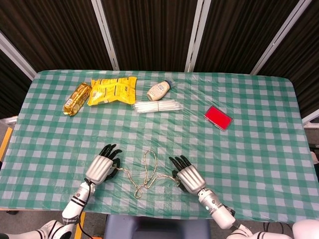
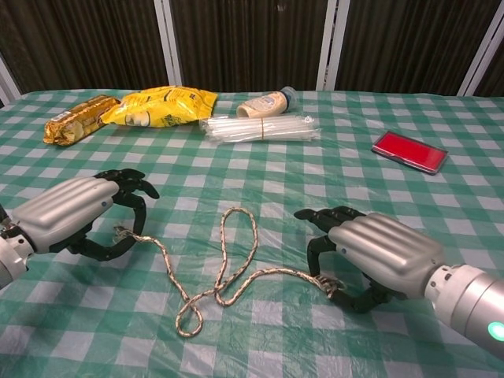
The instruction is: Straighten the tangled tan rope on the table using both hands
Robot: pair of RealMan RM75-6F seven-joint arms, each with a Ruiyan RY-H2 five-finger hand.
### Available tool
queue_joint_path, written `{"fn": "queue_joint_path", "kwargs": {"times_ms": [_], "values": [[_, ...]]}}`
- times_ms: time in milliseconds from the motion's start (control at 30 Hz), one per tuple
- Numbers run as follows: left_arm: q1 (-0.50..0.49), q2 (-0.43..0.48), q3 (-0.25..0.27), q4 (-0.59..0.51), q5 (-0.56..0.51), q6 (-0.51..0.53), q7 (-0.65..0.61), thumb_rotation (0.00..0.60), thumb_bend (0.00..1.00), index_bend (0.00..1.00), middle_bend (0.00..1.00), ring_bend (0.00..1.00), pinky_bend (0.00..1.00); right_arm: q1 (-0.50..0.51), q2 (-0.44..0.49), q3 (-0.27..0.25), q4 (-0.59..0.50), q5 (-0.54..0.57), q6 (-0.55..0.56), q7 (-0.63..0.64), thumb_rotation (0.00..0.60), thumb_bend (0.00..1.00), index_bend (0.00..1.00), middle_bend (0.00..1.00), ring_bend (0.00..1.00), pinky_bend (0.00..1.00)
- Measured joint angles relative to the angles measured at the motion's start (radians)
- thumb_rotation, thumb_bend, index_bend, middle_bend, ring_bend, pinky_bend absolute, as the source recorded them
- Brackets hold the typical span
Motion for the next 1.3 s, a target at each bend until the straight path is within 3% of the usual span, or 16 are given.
{"fn": "queue_joint_path", "kwargs": {"times_ms": [400,767,1067,1300], "values": [[0.0,0.0,0.0,0.004,0.001,0.0,-0.004,0.6,0.48,0.68,0.2,0.07,0.11,0.013,-0.011,-0.001,0.018,0.032,0.007,0.005,0.6,0.49,0.71,0.09,0.0,0.0],[0.001,0.007,-0.008,0.006,-0.002,0.007,-0.009,0.6,0.48,0.68,0.2,0.07,0.11,0.016,0.001,-0.002,0.008,0.015,0.053,0.039,0.6,0.49,0.77,0.14,0.0,0.0],[0.008,0.041,-0.026,0.011,-0.008,0.038,0.008,0.6,0.48,0.68,0.2,0.07,0.11,0.01,0.071,0.018,-0.034,0.008,0.104,0.074,0.6,0.5,0.77,0.14,0.0,0.0],[0.03,0.12,-0.065,0.014,-0.061,0.056,-0.007,0.6,0.48,0.67,0.2,0.07,0.11,-0.013,0.173,0.048,-0.062,0.026,0.158,0.131,0.6,0.5,0.77,0.14,0.0,0.0]]}}
